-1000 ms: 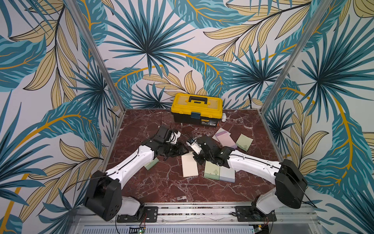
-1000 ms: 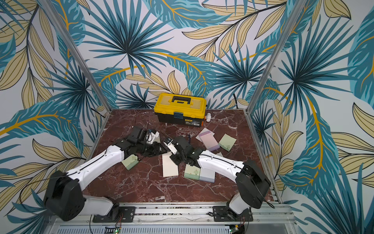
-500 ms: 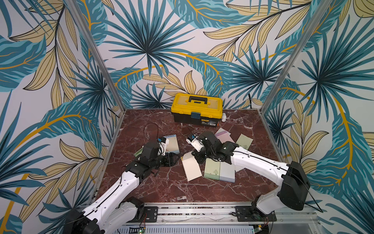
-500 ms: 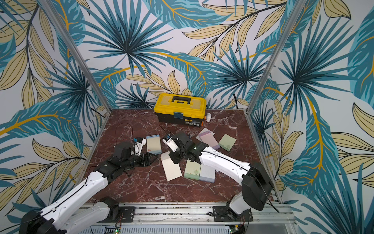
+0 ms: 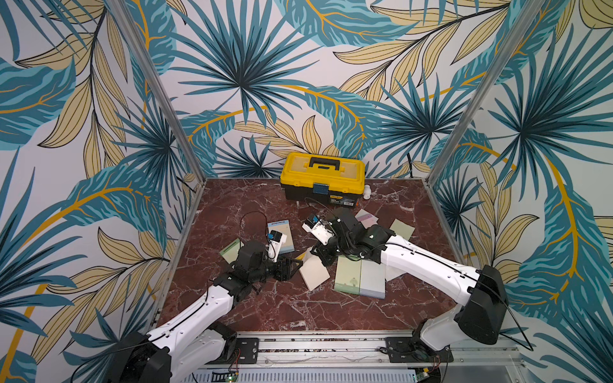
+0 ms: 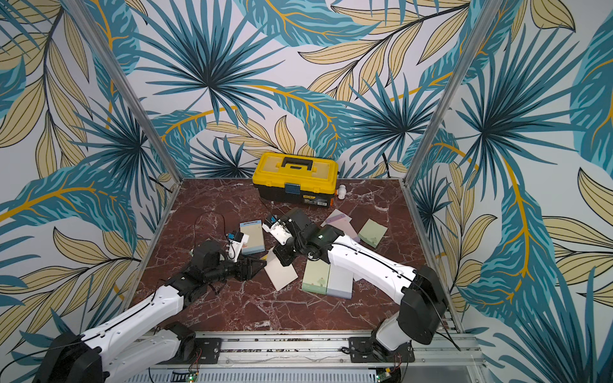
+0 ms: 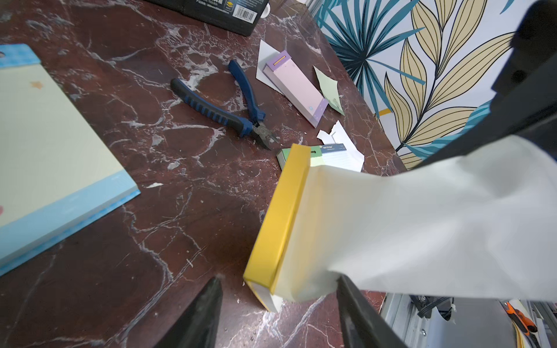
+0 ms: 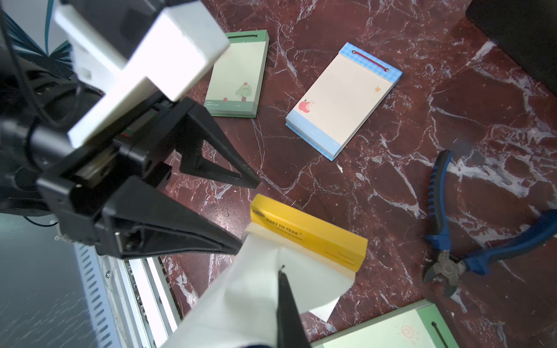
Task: Tear off pages from different memo pads
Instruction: Pick up the memo pad from the center of the board, then tear off the paper from the memo pad.
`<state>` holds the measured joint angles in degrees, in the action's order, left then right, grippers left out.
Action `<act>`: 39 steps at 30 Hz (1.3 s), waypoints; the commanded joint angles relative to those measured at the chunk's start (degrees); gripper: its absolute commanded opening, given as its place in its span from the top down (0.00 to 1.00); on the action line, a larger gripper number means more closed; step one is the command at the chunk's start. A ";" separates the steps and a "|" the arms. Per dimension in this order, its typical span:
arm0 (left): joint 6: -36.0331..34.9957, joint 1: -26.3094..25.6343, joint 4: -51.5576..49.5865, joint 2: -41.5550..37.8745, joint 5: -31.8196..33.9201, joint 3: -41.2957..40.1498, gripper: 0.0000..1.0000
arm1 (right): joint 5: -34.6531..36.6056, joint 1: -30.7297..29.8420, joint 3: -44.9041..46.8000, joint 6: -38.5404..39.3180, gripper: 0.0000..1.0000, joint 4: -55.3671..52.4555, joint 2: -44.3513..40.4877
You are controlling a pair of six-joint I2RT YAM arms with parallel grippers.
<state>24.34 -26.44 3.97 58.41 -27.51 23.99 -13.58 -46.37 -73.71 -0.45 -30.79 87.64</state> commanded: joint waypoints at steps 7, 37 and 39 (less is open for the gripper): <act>-2.18 0.24 -0.83 -9.76 5.25 -2.93 0.36 | -1.80 2.96 -2.93 -1.83 1.00 -3.57 2.15; -0.08 -1.95 34.59 15.06 -5.64 -8.16 0.38 | -12.10 4.61 -6.11 -4.96 1.00 -5.51 1.93; 0.72 -1.96 36.67 15.65 -6.17 -8.30 0.43 | -12.34 4.87 -6.03 -5.01 1.00 -5.66 1.91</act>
<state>24.38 -28.12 32.69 73.60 -31.09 14.72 -24.05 -41.91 -78.96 -4.78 -36.32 90.45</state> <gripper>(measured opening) 0.580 0.045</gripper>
